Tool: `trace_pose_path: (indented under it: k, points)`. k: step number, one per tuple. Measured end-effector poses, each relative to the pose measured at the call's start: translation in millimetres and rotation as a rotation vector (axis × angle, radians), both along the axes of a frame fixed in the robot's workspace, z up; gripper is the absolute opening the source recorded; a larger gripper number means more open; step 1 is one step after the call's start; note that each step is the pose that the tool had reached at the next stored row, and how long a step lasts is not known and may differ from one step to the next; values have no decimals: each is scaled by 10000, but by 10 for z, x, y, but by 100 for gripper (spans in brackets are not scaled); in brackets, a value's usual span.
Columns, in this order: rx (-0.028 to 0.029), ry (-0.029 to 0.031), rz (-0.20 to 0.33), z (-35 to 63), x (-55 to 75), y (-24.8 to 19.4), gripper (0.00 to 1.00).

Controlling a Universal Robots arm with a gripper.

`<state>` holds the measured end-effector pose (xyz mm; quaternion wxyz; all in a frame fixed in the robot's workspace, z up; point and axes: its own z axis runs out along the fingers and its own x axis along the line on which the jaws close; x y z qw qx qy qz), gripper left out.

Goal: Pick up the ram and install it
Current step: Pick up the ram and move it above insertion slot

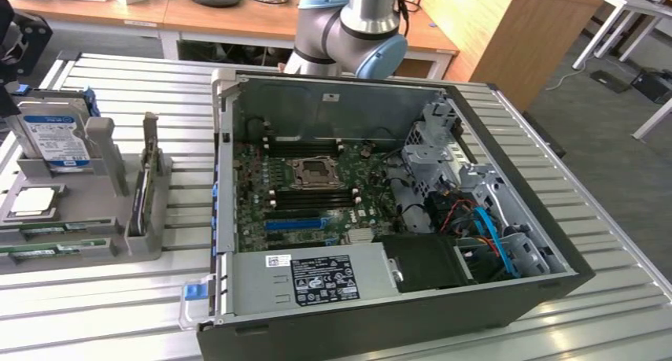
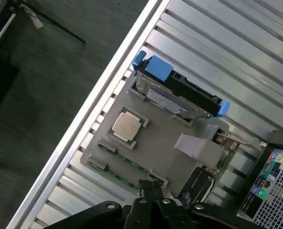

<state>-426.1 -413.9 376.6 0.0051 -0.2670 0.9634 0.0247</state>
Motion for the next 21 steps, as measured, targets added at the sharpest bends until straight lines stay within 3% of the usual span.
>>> trace_pose_path:
  k: [21]
  points:
    - [0, 0, 3520, -22, 0, 0, 11]
